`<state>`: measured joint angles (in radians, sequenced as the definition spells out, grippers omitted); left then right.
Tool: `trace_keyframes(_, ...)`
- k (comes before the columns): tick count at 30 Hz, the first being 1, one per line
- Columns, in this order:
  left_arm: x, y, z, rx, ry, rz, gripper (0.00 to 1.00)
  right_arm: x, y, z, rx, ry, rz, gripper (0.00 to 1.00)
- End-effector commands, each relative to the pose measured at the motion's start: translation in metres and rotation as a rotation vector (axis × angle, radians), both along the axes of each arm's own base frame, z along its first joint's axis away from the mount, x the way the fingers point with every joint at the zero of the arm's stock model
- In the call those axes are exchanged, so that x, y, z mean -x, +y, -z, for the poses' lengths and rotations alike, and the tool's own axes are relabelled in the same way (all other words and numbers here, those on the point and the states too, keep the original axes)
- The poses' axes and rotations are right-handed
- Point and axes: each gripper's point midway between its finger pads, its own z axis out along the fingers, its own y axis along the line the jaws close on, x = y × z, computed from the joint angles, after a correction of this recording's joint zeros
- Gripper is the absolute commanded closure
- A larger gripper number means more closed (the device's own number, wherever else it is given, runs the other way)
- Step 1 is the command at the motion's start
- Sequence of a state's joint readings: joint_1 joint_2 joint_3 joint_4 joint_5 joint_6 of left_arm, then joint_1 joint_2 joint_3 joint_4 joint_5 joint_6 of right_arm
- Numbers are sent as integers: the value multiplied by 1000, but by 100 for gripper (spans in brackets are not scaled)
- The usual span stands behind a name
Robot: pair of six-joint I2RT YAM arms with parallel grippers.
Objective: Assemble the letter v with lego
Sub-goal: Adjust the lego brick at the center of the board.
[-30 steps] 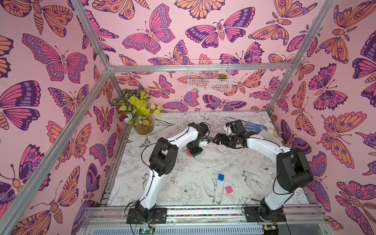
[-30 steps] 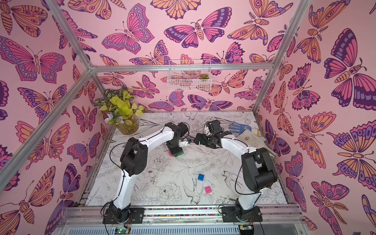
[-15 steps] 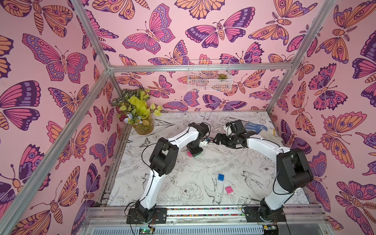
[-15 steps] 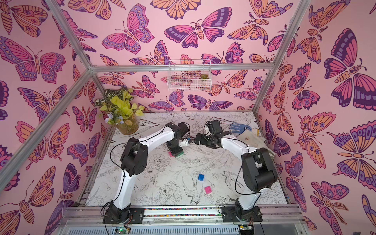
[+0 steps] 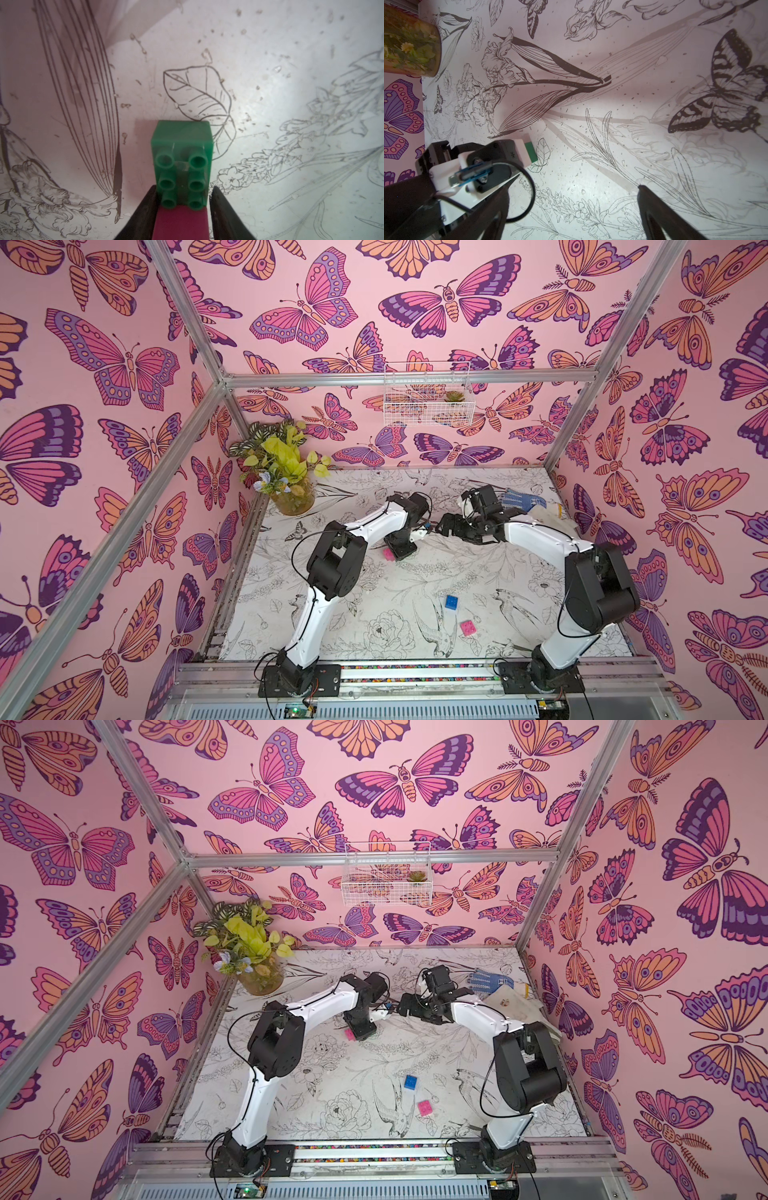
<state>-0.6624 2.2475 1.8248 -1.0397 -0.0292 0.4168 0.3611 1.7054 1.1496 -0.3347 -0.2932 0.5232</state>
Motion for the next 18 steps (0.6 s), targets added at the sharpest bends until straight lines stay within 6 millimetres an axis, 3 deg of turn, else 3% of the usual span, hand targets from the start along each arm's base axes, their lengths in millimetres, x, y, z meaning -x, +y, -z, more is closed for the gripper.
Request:
trace_keyframes(1, 7, -7, 17, 21, 54, 89, 67, 4, -1, -7, 24, -6, -9, 3)
trace_keyframes(4, 7, -6, 20, 6, 36, 145, 71, 6, -2, -9, 28, -12, -10, 3)
trace_keyframes(11, -3, 17, 23, -76, -50, 275, 71, 8, -3, -15, 30, -19, -16, 3)
trace_keyframes(18, -20, 24, 19, -73, -137, 351, 59, 14, -4, -17, 44, -19, -24, 3)
